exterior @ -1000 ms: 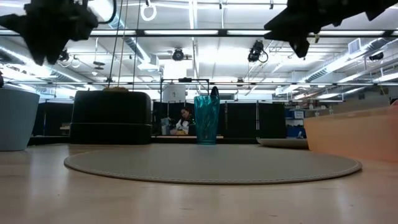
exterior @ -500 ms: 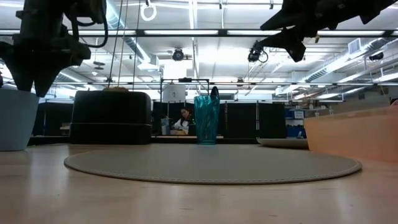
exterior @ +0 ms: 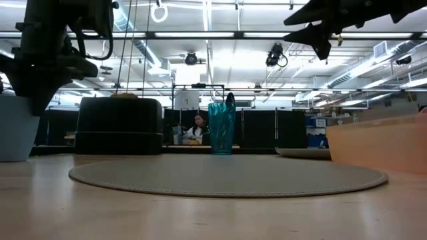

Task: Arrange a breakfast setting
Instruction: Put the light blue cup on the top right of the brown table mat

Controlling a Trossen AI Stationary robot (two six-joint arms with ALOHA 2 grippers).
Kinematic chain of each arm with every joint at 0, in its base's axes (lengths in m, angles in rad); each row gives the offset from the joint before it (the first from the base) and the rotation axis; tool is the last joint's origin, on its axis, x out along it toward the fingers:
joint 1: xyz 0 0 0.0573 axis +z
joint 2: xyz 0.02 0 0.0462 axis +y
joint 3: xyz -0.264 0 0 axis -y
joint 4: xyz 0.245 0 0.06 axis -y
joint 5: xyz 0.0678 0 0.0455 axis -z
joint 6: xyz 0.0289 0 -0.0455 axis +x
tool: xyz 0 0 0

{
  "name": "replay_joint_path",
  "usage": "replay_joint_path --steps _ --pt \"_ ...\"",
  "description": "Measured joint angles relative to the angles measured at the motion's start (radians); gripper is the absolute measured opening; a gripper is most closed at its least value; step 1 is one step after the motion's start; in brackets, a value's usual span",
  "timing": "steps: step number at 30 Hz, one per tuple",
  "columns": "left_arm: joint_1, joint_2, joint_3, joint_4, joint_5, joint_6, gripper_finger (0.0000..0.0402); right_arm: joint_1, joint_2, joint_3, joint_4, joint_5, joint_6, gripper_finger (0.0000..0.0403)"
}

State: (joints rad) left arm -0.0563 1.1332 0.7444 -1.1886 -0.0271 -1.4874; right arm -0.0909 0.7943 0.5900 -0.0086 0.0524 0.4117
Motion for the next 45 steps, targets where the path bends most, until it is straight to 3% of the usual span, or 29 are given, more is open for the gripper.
replay_joint_path --steps 3,8,16,28,38,45 --pt "0.0 0.0 0.0 -0.001 -0.006 0.011 0.0015 -0.023 -0.044 0.0 -0.037 -0.007 0.006 0.0184" --pt "0.0 0.0 0.032 0.002 0.015 0.037 0.0017 -0.047 -0.064 0.09 -0.293 -0.062 -0.014 0.0183" --pt "0.0 0.118 0.289 0.01 0.026 0.2 0.0013 -0.05 0.038 0.286 -0.622 -0.005 -0.199 0.0183" --pt "0.03 0.584 0.802 0.172 -0.055 0.89 0.0013 -0.068 0.166 0.309 -0.846 0.003 -0.206 0.0183" --pt "0.138 0.966 1.259 0.117 -0.033 1.505 0.0013 -0.017 0.167 0.309 -1.153 -0.022 -0.087 0.0183" --pt "0.185 1.113 1.416 0.107 -0.031 1.85 0.0013 0.066 0.125 0.31 -1.221 -0.055 0.006 0.0183"
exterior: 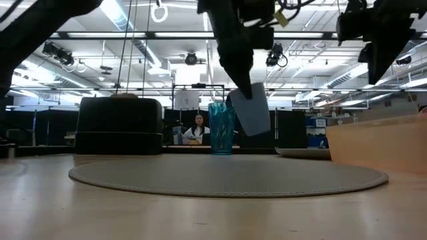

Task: Arrange a breakfast setting
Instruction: Put the light blue cup on the top right of the brown table mat

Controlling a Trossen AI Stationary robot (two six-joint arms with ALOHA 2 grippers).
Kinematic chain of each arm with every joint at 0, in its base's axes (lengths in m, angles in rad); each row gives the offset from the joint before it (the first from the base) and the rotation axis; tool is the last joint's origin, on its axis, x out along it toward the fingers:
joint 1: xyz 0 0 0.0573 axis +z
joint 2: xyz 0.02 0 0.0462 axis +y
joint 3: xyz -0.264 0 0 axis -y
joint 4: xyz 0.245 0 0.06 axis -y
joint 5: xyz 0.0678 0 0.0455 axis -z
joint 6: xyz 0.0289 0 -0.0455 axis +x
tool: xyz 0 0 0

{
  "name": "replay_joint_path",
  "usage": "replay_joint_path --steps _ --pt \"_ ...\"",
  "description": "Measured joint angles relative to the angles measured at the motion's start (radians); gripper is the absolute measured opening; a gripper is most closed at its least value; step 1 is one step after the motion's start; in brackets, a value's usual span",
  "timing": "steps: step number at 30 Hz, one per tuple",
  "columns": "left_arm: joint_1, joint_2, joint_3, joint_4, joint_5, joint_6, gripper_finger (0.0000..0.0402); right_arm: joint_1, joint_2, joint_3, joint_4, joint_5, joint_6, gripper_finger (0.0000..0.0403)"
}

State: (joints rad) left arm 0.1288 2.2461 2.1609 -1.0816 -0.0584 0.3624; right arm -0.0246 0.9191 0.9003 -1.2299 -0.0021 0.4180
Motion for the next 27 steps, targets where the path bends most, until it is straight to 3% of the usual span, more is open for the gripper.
replay_joint_path --steps 5,11,15,27 --pt "-0.009 0.035 0.004 -0.009 0.0 0.185 0.0014 0.045 -0.024 0.054 -0.079 0.0 0.062 0.0183" --pt "-0.016 0.058 0.005 0.011 -0.001 0.26 0.0014 0.058 -0.021 0.125 -0.085 0.03 0.062 0.0183" --pt "-0.016 0.078 0.004 0.004 -0.001 0.265 0.0014 0.058 -0.021 0.132 -0.066 0.095 0.101 0.0183" --pt "-0.016 0.082 0.003 -0.037 -0.01 0.224 0.0015 0.058 0.004 0.132 0.012 0.135 0.124 0.0187"
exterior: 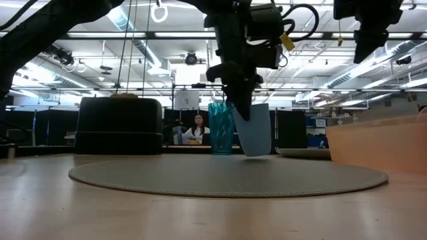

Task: Arrange a breakfast setting
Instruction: Put the light blue cup on the top right of the brown table mat

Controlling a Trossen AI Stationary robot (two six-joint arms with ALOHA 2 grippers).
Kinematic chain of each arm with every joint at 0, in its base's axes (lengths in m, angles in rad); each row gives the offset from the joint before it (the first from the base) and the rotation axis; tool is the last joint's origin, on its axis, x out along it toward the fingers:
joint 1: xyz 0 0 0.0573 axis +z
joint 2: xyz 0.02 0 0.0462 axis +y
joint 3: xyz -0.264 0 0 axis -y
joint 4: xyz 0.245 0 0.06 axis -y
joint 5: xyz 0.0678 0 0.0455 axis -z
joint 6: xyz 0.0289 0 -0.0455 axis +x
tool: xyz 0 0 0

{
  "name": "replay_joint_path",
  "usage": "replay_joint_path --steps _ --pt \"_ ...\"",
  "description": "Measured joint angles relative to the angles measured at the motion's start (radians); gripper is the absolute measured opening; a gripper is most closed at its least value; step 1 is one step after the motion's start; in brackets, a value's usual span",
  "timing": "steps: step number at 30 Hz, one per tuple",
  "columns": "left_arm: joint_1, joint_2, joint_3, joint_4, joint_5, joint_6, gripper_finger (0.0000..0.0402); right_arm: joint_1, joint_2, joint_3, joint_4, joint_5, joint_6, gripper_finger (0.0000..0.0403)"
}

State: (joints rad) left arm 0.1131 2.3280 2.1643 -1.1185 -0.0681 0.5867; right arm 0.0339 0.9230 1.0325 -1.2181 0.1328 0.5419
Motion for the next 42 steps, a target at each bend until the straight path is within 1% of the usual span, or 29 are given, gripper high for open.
replay_joint_path --steps 6,13,19,32,36,39,42 --pt "0.0 -0.001 0.0 0.002 0.001 -0.025 0.0017 0.0 0.005 0.0 0.062 0.026 -0.004 0.02" --pt "-0.001 -0.001 0.0 0.007 0.001 -0.025 0.0041 0.0 0.007 0.0 0.135 0.032 -0.059 0.0212" --pt "-0.002 -0.002 0.0 0.023 0.001 -0.031 0.0045 0.0 0.006 0.0 0.206 0.032 -0.067 0.0213" --pt "-0.021 -0.002 0.0 0.045 0.013 -0.046 0.0046 0.0 0.006 0.0 0.218 0.034 -0.101 0.0213" --pt "-0.028 -0.003 0.0 0.046 0.007 -0.022 0.0038 0.0 0.006 0.0 0.219 0.045 -0.117 0.0213" --pt "-0.034 -0.002 0.0 0.047 -0.025 -0.02 0.0016 0.0 0.006 0.0 0.219 0.06 -0.12 0.0213" --pt "-0.032 -0.003 0.0 0.049 -0.055 -0.02 0.0013 0.0 0.006 0.0 0.221 0.061 -0.129 0.0213"
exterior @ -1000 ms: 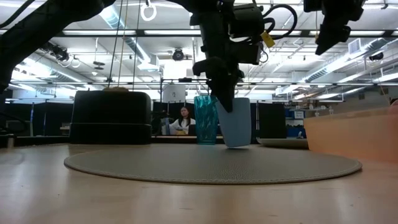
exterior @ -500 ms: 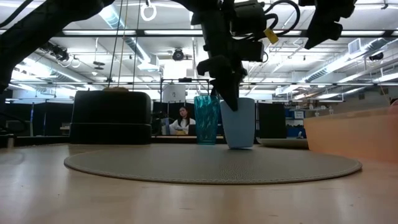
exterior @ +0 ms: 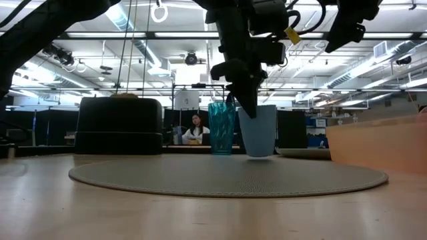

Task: Arrange a breakfast setting
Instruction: Put the light blue cup on the top right of the brown table mat

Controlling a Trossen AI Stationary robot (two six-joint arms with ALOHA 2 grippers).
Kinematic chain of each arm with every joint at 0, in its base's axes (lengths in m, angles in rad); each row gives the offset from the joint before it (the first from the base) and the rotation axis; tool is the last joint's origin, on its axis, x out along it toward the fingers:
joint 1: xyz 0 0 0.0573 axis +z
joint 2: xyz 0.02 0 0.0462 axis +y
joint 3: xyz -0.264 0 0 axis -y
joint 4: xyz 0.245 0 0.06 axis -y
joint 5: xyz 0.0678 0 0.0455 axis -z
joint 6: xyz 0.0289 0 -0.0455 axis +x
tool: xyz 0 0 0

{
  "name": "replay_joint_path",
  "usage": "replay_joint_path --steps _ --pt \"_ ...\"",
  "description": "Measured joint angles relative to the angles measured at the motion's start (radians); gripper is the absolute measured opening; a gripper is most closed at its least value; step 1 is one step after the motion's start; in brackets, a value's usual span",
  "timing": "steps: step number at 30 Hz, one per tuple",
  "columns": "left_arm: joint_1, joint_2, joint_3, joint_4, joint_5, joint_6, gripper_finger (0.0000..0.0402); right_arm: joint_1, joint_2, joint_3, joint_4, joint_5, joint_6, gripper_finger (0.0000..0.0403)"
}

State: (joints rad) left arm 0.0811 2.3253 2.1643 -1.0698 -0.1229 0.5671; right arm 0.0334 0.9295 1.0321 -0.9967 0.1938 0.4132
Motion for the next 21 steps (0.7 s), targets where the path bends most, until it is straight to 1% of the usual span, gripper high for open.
replay_joint_path --steps 3,8,10,12,18,21 --pt "0.002 0.0 0.0 0.002 -0.041 0.016 0.0015 0.0 0.0 0.0 0.002 0.0 -0.001 0.0213" --pt "0.011 0.0 0.0 0.003 -0.034 0.022 0.0015 0.0 0.0 0.0 0.007 0.0 -0.001 0.0213" --pt "0.02 0.002 0.0 0.008 -0.008 0.022 0.0015 0.0 0.0 0.0 0.02 0.0 0.002 0.0213" --pt "0.031 0.008 0.0 0.023 -0.006 0.02 0.0015 0.0 0.0 0.0 0.028 -0.001 0.002 0.0213" --pt "0.048 0.01 0.0 -0.033 -0.008 -0.003 0.0015 0.0 0.0 0.0 0.035 0.0 0.002 0.0213" --pt "0.046 0.01 0.0 -0.03 -0.006 -0.006 0.0017 0.0 0.0 0.0 0.036 -0.001 0.002 0.0213"
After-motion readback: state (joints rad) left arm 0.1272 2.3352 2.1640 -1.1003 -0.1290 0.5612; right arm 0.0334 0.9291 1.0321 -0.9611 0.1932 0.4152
